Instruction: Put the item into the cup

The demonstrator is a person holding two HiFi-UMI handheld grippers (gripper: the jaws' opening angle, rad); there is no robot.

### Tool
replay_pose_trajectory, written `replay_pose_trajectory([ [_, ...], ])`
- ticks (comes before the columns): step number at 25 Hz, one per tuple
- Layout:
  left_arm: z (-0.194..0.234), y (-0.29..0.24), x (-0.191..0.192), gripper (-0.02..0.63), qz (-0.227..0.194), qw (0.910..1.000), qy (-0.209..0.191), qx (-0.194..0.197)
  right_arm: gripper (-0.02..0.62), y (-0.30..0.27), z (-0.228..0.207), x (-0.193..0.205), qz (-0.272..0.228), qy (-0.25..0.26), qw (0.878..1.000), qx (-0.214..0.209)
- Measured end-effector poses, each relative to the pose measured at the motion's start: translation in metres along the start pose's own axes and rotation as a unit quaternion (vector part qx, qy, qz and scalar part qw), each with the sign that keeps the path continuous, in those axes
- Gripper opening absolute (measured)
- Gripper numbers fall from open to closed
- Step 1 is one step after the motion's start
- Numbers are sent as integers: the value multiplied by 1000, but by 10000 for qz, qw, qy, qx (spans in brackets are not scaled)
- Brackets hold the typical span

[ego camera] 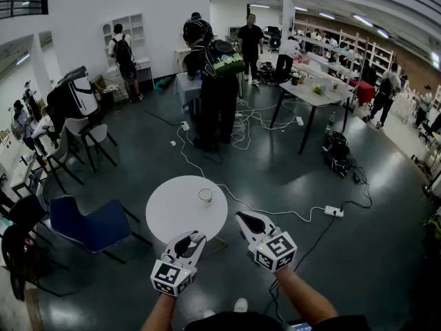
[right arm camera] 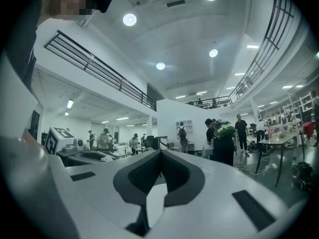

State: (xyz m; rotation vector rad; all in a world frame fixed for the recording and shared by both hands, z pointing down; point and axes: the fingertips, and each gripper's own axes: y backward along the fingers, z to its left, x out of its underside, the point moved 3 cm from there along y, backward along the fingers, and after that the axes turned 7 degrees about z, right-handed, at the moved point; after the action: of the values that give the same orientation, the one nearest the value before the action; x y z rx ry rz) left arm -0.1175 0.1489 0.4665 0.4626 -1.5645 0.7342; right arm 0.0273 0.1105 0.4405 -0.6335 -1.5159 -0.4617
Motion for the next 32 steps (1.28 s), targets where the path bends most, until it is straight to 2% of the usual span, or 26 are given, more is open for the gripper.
replay_pose_trajectory([
  [8, 0, -16, -3, 119, -48, 9999, 104, 22, 17, -1, -19, -3, 0, -124, 9999, 6],
  [20, 8, -28, -2, 120, -56, 9998, 121, -115, 17, -12, -32, 0, 99, 36, 9998, -145],
  [32, 11, -66, -1, 120, -28, 9992, 253, -317, 17, -23, -74, 6, 210, 101, 9993, -296],
])
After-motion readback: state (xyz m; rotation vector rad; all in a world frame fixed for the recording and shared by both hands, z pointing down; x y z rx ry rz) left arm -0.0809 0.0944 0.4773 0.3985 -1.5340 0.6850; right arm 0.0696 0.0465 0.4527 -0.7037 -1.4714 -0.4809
